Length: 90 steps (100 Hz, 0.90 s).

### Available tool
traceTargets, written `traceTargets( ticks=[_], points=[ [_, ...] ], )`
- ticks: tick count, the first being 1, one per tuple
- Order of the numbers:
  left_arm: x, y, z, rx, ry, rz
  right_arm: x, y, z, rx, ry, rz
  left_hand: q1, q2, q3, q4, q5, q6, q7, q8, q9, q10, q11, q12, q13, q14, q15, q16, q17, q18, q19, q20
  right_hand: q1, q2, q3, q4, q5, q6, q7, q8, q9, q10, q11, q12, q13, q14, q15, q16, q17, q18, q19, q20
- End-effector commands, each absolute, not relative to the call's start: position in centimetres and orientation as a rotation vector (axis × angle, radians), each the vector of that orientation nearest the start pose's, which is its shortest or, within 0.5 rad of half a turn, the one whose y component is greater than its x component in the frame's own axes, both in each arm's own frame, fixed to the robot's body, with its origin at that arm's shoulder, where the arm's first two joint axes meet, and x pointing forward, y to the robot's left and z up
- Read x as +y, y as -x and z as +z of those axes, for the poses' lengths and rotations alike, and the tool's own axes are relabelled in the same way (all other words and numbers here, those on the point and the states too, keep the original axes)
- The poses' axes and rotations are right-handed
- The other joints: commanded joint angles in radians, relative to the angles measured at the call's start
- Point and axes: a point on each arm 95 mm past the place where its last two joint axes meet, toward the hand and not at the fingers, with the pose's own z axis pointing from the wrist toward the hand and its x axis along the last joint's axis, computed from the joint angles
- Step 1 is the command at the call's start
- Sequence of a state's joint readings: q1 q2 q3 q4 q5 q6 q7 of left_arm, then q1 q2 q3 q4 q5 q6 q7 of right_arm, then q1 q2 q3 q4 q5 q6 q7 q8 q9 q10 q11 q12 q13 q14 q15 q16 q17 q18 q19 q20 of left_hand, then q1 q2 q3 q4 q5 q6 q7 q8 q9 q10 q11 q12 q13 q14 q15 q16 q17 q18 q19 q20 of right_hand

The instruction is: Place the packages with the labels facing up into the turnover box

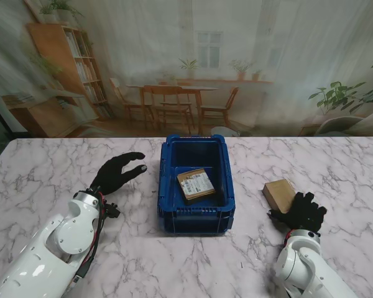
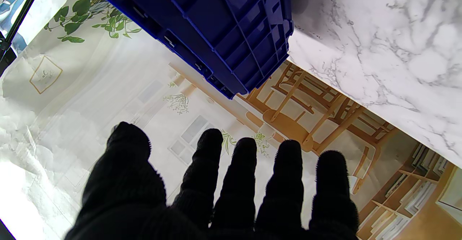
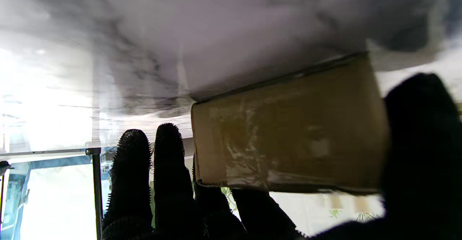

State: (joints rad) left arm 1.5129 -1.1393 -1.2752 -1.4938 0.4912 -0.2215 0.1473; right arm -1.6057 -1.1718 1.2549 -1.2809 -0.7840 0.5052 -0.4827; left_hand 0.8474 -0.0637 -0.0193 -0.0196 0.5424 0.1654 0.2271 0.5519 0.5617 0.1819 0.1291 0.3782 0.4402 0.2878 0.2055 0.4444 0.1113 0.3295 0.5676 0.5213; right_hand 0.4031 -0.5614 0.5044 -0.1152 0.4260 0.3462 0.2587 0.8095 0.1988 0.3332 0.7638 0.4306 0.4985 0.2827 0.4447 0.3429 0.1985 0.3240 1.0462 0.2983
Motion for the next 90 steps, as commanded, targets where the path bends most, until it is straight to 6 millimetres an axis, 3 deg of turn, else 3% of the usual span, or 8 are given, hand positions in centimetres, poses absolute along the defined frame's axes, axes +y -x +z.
traceTargets(
  ticks=[1,6,13,23,29,68,80,90],
  points=[
    [1.9,-42.4,-31.1,1.086,1.513,-1.979,-9.8,-37.1,-41.8,0.855,-1.503,0.942,0.023,0.04,-0.009,0.013,0.025,0.001,-0.004,0.01,0.017,-0.016,0.009,0.01,0.004,-0.01,-0.009,0.016,-0.017,0.016,-0.025,0.02,0.12,0.079,-0.048,0.043,0.0,-0.05,0.097,0.064,0.035,-0.019,0.08,0.041,0.039,-0.022,0.065,0.032,0.015,-0.015,0.036,0.025],
    [1.9,-42.5,-31.1,1.088,1.512,-1.979,-9.7,-37.1,-41.7,0.848,-1.505,0.946,0.024,0.04,-0.009,0.013,0.026,0.0,-0.003,0.01,0.017,-0.015,0.01,0.01,0.004,-0.01,-0.009,0.016,-0.016,0.016,-0.025,0.02,0.177,0.097,-0.051,0.056,-0.011,-0.063,0.148,0.091,0.059,-0.031,0.122,0.069,0.063,-0.031,0.112,0.054,0.031,-0.01,0.056,0.036],
    [2.0,-42.5,-31.1,1.09,1.511,-1.978,-9.7,-37.1,-41.6,0.841,-1.509,0.947,0.025,0.039,-0.009,0.013,0.025,0.001,-0.004,0.01,0.017,-0.016,0.009,0.01,0.004,-0.009,-0.009,0.016,-0.017,0.017,-0.025,0.02,0.106,0.048,0.253,0.021,-0.049,-0.075,0.283,0.062,0.089,-0.035,0.159,0.101,0.095,-0.044,0.179,0.084,0.059,-0.01,0.089,0.059],
    [2.0,-42.5,-31.1,1.093,1.511,-1.978,-9.8,-37.2,-41.4,0.83,-1.516,0.953,0.024,0.04,-0.009,0.012,0.025,0.0,-0.004,0.01,0.017,-0.016,0.009,0.01,0.004,-0.01,-0.009,0.016,-0.016,0.017,-0.025,0.02,0.11,0.033,0.382,-0.002,-0.095,-0.093,0.482,-0.025,0.13,-0.043,0.19,0.124,0.139,-0.056,0.242,0.109,0.104,-0.006,0.133,0.083],
    [2.0,-42.5,-31.1,1.097,1.51,-1.977,-9.8,-37.2,-41.2,0.822,-1.514,0.959,0.024,0.039,-0.009,0.013,0.026,0.0,-0.003,0.011,0.017,-0.016,0.01,0.01,0.005,-0.01,-0.009,0.016,-0.016,0.017,-0.025,0.02,0.131,0.035,0.408,-0.005,-0.104,-0.1,0.565,-0.084,0.152,-0.046,0.199,0.132,0.166,-0.062,0.262,0.112,0.13,-0.008,0.151,0.093],
    [2.5,-42.7,-29.6,1.139,1.45,-1.988,-10.0,-36.8,-37.0,0.755,-1.445,1.119,0.024,0.04,-0.01,0.012,0.026,0.001,-0.003,0.011,0.018,-0.016,0.009,0.01,0.005,-0.01,-0.009,0.016,-0.015,0.017,-0.025,0.02,0.211,0.088,0.428,-0.007,-0.047,-0.134,0.662,-0.119,0.249,-0.069,0.211,0.132,0.263,-0.068,0.286,0.113,0.218,0.003,0.197,0.109],
    [2.8,-42.8,-28.5,1.155,1.398,-1.996,-9.7,-36.7,-34.7,0.738,-1.418,1.224,0.025,0.033,-0.01,0.013,0.026,-0.002,-0.003,0.011,0.02,-0.018,0.009,0.01,0.008,-0.008,-0.008,0.016,-0.012,0.018,-0.024,0.021,0.244,0.086,0.407,-0.058,-0.039,-0.146,0.715,-0.228,0.289,-0.073,0.205,0.131,0.296,-0.071,0.287,0.112,0.246,0.008,0.212,0.11],
    [3.0,-42.7,-27.6,1.146,1.369,-2.024,-9.2,-36.6,-32.7,0.741,-1.396,1.302,0.024,0.035,-0.009,0.013,0.026,-0.001,-0.003,0.012,0.02,-0.016,0.009,0.009,0.007,-0.009,-0.008,0.016,-0.012,0.018,-0.023,0.02,0.254,0.081,0.404,-0.069,-0.032,-0.152,0.729,-0.246,0.303,-0.076,0.204,0.13,0.312,-0.071,0.289,0.113,0.258,0.01,0.216,0.111]
  ],
)
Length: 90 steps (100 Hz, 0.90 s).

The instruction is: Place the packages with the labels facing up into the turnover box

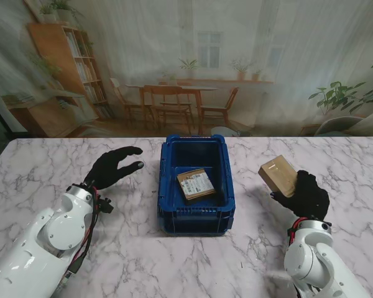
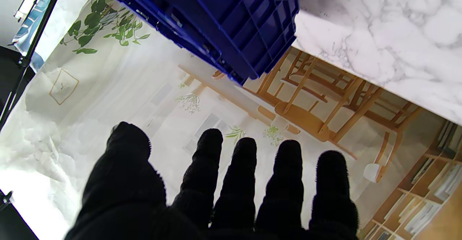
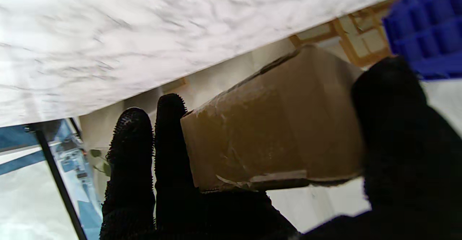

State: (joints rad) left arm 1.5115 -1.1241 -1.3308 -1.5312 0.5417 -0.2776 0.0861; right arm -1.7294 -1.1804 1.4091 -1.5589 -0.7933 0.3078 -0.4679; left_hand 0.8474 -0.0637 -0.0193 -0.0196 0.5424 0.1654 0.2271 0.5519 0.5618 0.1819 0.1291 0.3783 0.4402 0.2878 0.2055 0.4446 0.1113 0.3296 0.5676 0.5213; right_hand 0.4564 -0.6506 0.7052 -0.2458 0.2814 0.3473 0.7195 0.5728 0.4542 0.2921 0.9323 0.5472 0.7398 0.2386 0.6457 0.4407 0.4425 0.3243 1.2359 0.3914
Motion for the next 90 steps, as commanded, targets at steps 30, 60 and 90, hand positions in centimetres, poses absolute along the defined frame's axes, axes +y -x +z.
traceTargets(
  ticks=[30,60,90],
  points=[
    [2.8,-42.3,-24.7,1.209,1.232,-2.085,-6.8,-36.4,-26.7,0.782,-1.403,1.528,0.013,0.01,-0.015,0.012,0.004,-0.009,-0.013,0.008,-0.022,-0.018,-0.011,-0.001,0.01,-0.03,-0.012,0.011,-0.008,0.016,-0.022,0.018,0.23,0.167,0.197,0.045,0.109,-0.16,0.301,-0.054,0.059,-0.039,0.031,0.012,0.082,-0.028,0.085,0.016,0.027,0.01,0.029,0.014],
    [1.7,-41.3,-22.9,1.308,0.992,-2.115,-2.9,-36.2,-24.8,0.947,-1.474,1.661,-0.035,-0.173,0.001,0.028,-0.161,-0.031,-0.126,-0.068,-0.259,-0.005,-0.124,-0.143,-0.031,-0.059,-0.052,-0.041,0.001,-0.015,-0.072,-0.033,0.254,0.172,0.192,0.044,0.105,-0.153,0.299,-0.065,0.057,-0.034,0.023,0.01,0.08,-0.021,0.077,0.016,0.028,0.014,0.027,0.013],
    [-0.5,-40.9,-21.8,1.376,0.904,-2.223,0.2,-36.3,-23.2,1.049,-1.638,1.78,-0.06,-0.286,0.022,0.052,-0.343,-0.045,-0.236,-0.244,-0.373,-0.026,-0.142,-0.246,-0.063,-0.105,-0.073,-0.091,-0.001,-0.037,-0.105,-0.059,0.277,0.168,0.19,0.041,0.11,-0.152,0.301,-0.076,0.064,-0.025,0.011,0.007,0.09,-0.02,0.076,0.018,0.035,0.014,0.029,0.012]
  ],
)
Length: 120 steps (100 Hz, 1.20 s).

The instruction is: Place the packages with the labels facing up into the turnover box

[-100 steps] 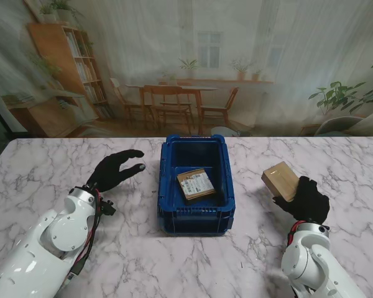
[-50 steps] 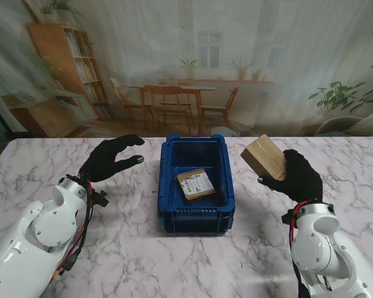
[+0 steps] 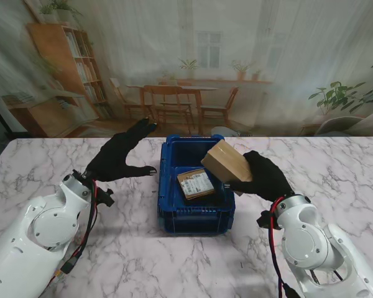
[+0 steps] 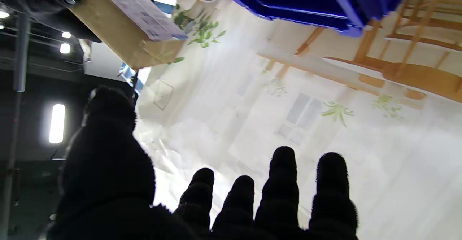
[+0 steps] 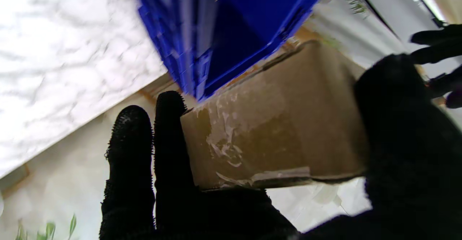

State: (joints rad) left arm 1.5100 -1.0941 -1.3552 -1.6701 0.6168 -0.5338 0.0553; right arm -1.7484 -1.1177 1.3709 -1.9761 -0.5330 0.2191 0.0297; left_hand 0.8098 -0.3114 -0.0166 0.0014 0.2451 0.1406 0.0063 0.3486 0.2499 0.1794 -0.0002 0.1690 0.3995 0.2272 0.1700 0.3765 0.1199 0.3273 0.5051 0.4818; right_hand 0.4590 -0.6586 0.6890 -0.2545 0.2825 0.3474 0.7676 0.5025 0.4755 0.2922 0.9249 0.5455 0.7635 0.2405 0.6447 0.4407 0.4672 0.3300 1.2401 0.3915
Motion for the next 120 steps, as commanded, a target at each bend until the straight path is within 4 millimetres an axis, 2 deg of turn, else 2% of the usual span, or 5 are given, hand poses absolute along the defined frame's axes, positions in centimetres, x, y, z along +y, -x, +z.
traceTargets(
  ticks=[1,32,68,94,120],
  points=[
    [-0.6,-40.9,-21.7,1.381,0.9,-2.225,0.3,-36.3,-23.1,1.053,-1.639,1.782,-0.023,-0.04,0.019,0.031,-0.047,-0.02,-0.015,-0.044,-0.065,-0.024,-0.013,-0.038,-0.024,-0.045,-0.039,-0.025,-0.01,-0.036,-0.044,-0.02,0.275,0.176,0.207,0.05,0.108,-0.152,0.253,-0.006,0.043,-0.026,0.018,0.009,0.066,-0.022,0.077,0.018,0.01,0.009,0.025,0.012],
    [-2.9,-41.0,-20.2,1.535,0.777,-2.23,2.3,-36.6,-21.3,1.152,-1.66,1.857,-0.043,-0.051,0.019,0.031,-0.077,-0.022,-0.014,-0.062,-0.092,0.006,-0.019,-0.061,-0.051,-0.062,-0.046,-0.039,-0.014,-0.042,-0.063,-0.027,0.291,0.173,0.213,0.05,0.107,-0.152,0.256,-0.013,0.044,-0.024,0.015,0.01,0.07,-0.02,0.076,0.02,0.013,0.01,0.027,0.012],
    [-4.2,-40.9,-19.9,1.682,0.677,-2.18,4.5,-36.6,-20.8,1.252,-1.742,1.911,0.035,-0.03,0.056,0.033,-0.062,-0.038,-0.004,-0.059,-0.079,-0.071,0.004,-0.052,-0.036,-0.101,-0.044,-0.047,0.002,-0.057,-0.037,-0.009,0.304,0.17,0.219,0.049,0.113,-0.147,0.25,-0.028,0.049,-0.021,0.011,0.01,0.072,-0.017,0.076,0.022,0.014,0.014,0.03,0.012],
    [-5.5,-41.0,-20.7,1.719,0.678,-2.172,5.5,-37.1,-21.0,1.279,-1.788,1.924,0.141,0.01,0.064,0.049,0.006,-0.063,0.16,0.228,0.033,-0.129,0.135,0.118,0.025,-0.128,-0.001,0.017,0.013,-0.082,0.096,0.051,0.305,0.168,0.222,0.05,0.114,-0.147,0.251,-0.029,0.05,-0.019,0.009,0.01,0.073,-0.016,0.076,0.024,0.013,0.017,0.03,0.012],
    [-6.4,-41.1,-21.2,1.726,0.709,-2.193,5.8,-37.2,-21.0,1.274,-1.81,1.936,0.255,0.076,0.06,0.034,0.091,-0.136,0.239,0.349,0.219,-0.198,0.25,0.264,0.122,-0.156,0.071,0.15,0.043,-0.108,0.234,0.112,0.313,0.164,0.222,0.048,0.132,-0.152,0.249,-0.034,0.078,-0.017,0.005,0.013,0.098,-0.018,0.092,0.033,0.031,0.02,0.044,0.016]
  ],
)
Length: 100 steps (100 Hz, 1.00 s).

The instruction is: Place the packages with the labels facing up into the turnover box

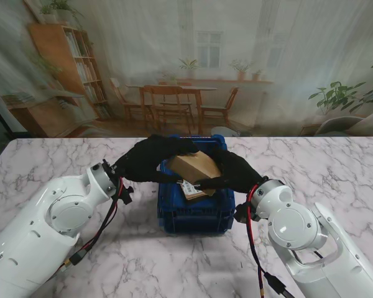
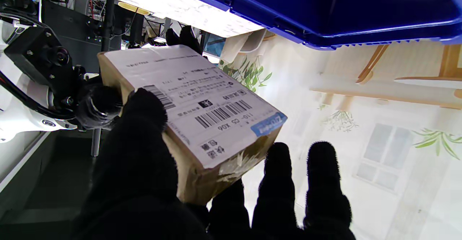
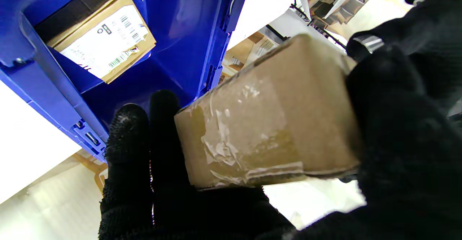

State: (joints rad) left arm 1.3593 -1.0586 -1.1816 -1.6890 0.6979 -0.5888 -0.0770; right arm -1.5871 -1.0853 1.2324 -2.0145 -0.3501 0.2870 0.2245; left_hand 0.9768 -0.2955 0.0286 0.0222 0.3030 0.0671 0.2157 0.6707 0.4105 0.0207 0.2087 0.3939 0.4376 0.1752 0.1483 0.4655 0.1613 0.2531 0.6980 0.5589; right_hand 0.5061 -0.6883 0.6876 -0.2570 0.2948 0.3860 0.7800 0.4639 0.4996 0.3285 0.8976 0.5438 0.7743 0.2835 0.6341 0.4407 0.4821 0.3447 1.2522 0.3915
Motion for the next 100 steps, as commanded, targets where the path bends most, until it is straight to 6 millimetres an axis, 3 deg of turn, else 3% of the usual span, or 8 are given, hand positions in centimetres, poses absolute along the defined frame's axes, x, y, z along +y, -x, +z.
traceTargets(
  ticks=[1,7,10,19,43,54,83,100],
  points=[
    [-6.4,-41.1,-21.2,1.726,0.71,-2.194,5.9,-37.2,-21.0,-1.448,2.058,-2.201,0.093,0.061,0.016,0.013,0.037,-0.065,0.033,0.029,0.065,-0.04,0.044,0.042,0.088,-0.105,0.094,0.064,0.004,-0.035,0.043,0.036,0.266,0.194,0.223,0.05,0.12,-0.191,0.236,0.005,0.055,-0.054,0.033,0.015,0.088,-0.061,0.103,0.033,0.017,0.005,0.032,0.016],
    [-6.6,-41.1,-21.3,1.722,0.714,-2.201,5.9,-37.2,-21.0,-1.442,2.058,-2.199,0.118,0.077,0.014,0.009,0.053,-0.077,0.064,0.053,0.107,-0.044,0.069,0.081,0.114,-0.116,0.109,0.105,0.015,-0.041,0.071,0.045,0.267,0.193,0.222,0.05,0.122,-0.193,0.237,0.005,0.061,-0.054,0.032,0.016,0.092,-0.062,0.106,0.035,0.021,0.006,0.036,0.018],
    [-6.7,-41.1,-21.4,1.722,0.719,-2.204,5.9,-37.2,-21.0,-1.439,2.057,-2.196,0.135,0.082,0.015,0.008,0.058,-0.081,0.082,0.064,0.125,-0.052,0.08,0.097,0.115,-0.099,0.119,0.127,0.019,-0.045,0.083,0.048,0.268,0.192,0.223,0.05,0.122,-0.193,0.237,0.005,0.062,-0.054,0.032,0.017,0.096,-0.062,0.108,0.036,0.023,0.006,0.037,0.018],
    [-6.8,-41.1,-21.4,1.735,0.72,-2.195,5.9,-37.2,-21.0,-1.432,2.055,-2.19,0.169,0.087,0.03,0.014,0.033,-0.085,0.08,0.063,0.096,-0.058,0.069,0.101,0.113,-0.108,0.121,0.142,0.022,-0.054,0.095,0.052,0.27,0.192,0.222,0.05,0.126,-0.195,0.239,0.005,0.067,-0.051,0.031,0.019,0.1,-0.062,0.112,0.038,0.029,0.006,0.042,0.02],
    [-6.3,-41.6,-21.4,1.76,0.681,-2.121,5.8,-37.2,-20.8,-1.41,2.058,-2.177,0.125,0.056,0.037,0.037,-0.059,-0.032,-0.176,-0.235,-0.14,0.001,-0.097,-0.109,0.057,-0.102,0.047,0.087,0.005,-0.06,0.082,0.04,0.274,0.19,0.222,0.049,0.132,-0.193,0.24,0.003,0.077,-0.048,0.028,0.023,0.114,-0.061,0.119,0.042,0.043,0.012,0.051,0.022],
    [-6.0,-41.8,-21.4,1.753,0.665,-2.095,5.9,-37.2,-20.7,-1.403,2.06,-2.163,0.126,0.054,0.036,0.037,-0.08,-0.017,-0.204,-0.281,-0.195,0.014,-0.113,-0.155,0.037,-0.095,0.03,0.046,0.003,-0.061,0.073,0.034,0.276,0.189,0.222,0.049,0.134,-0.193,0.241,0.002,0.08,-0.048,0.027,0.024,0.118,-0.062,0.121,0.044,0.046,0.012,0.053,0.022],
    [-4.9,-42.3,-21.5,1.751,0.644,-2.039,5.6,-37.0,-20.6,-1.375,2.061,-2.15,0.16,0.07,0.089,0.06,-0.027,-0.063,-0.112,-0.229,-0.146,-0.014,-0.061,-0.14,0.059,-0.101,0.054,0.042,0.015,-0.063,0.079,0.032,0.278,0.19,0.223,0.05,0.135,-0.192,0.242,0.0,0.082,-0.045,0.023,0.026,0.121,-0.061,0.123,0.046,0.05,0.015,0.056,0.022],
    [-5.3,-42.5,-21.8,1.731,0.654,-2.055,5.8,-37.0,-20.7,-1.366,2.059,-2.117,0.16,0.08,0.05,0.019,0.044,-0.093,0.013,-0.103,-0.012,-0.04,0.001,-0.076,0.099,-0.104,0.078,0.065,0.026,-0.063,0.105,0.04,0.279,0.191,0.224,0.05,0.136,-0.192,0.242,-0.001,0.083,-0.043,0.022,0.027,0.123,-0.061,0.124,0.047,0.054,0.018,0.057,0.022]
  ],
)
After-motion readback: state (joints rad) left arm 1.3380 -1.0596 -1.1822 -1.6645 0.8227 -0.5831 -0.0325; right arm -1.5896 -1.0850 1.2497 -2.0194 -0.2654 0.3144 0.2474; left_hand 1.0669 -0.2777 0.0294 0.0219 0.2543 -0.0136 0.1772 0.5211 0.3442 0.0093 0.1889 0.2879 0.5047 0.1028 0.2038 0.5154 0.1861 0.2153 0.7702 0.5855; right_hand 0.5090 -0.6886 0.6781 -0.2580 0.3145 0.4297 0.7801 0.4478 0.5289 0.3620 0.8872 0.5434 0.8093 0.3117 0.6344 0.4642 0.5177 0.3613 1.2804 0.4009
